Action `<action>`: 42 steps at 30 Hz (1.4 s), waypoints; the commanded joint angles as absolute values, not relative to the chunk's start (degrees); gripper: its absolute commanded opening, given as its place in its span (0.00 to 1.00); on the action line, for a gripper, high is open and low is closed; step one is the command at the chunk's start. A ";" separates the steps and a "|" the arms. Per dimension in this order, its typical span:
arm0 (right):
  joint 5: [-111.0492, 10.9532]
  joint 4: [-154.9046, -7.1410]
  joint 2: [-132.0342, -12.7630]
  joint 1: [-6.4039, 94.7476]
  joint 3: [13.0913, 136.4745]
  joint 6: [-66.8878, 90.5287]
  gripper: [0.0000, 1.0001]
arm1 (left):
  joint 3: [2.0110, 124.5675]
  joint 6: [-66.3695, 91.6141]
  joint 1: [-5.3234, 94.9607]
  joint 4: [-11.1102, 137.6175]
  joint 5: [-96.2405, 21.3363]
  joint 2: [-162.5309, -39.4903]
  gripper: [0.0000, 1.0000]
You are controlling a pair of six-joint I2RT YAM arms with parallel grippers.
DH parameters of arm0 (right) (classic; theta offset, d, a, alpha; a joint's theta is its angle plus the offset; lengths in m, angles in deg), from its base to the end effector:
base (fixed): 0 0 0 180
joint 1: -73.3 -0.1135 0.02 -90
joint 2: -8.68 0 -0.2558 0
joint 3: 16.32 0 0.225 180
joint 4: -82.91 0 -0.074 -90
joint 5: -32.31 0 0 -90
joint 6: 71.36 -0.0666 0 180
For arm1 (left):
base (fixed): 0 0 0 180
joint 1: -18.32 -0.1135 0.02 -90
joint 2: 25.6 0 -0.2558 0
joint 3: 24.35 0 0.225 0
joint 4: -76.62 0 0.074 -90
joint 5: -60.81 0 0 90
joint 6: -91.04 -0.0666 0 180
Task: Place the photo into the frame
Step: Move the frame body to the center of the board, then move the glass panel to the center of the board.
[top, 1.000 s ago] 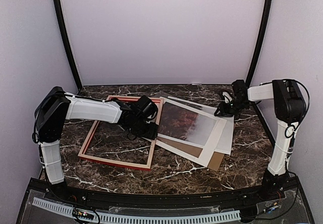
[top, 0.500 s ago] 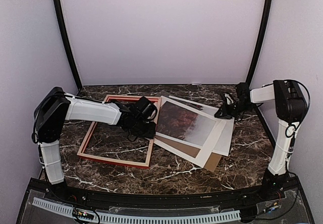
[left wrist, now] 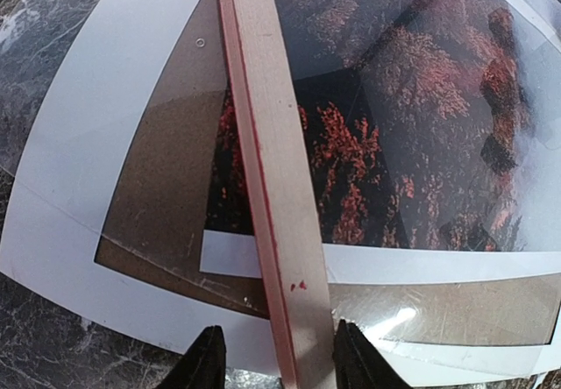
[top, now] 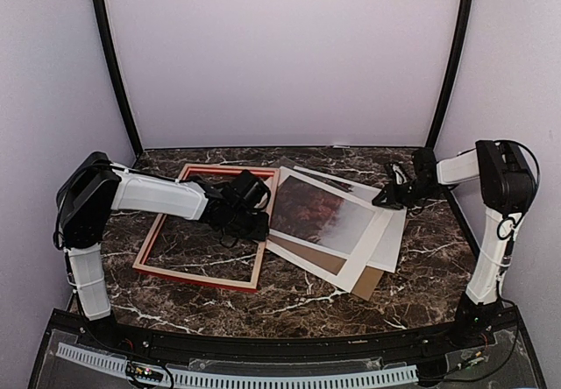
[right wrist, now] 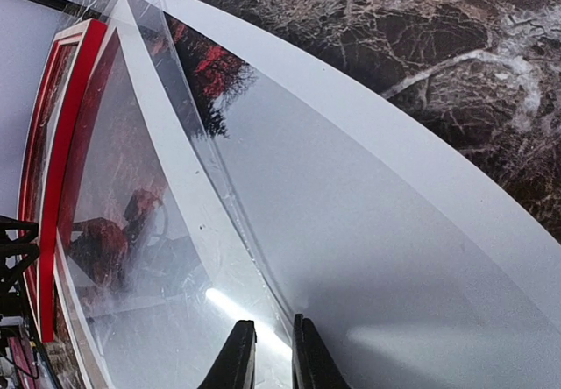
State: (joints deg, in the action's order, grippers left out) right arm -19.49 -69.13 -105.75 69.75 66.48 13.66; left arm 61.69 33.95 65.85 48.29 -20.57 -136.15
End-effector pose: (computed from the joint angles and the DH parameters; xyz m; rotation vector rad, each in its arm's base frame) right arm 0.3780 0.0647 0.1194 -0.2055 2.5199 0.9201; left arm 0.2768 -0.2876 0.1482 0.2577 2.5110 -0.4025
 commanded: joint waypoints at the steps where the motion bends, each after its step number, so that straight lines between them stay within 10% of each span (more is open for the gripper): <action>1: -16.20 -66.41 -105.15 68.83 64.00 12.94 0.16 | 58.85 34.14 65.60 44.47 -21.14 -137.65 0.43; 11: -28.38 -66.69 -96.74 68.20 58.24 9.84 0.22 | 54.92 35.18 64.89 43.95 -18.46 -134.08 0.42; 31: -41.77 -65.69 -101.16 64.62 73.81 10.20 0.70 | 51.14 33.81 55.11 49.26 -21.51 -131.19 0.46; 42: -39.83 -62.55 -108.40 64.43 79.66 11.96 0.78 | 53.70 32.57 56.28 50.07 -24.11 -128.84 0.98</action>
State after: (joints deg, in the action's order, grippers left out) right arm -40.87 -63.66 -107.78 64.79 79.16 11.11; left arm 53.75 32.94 55.20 50.67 -22.19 -131.88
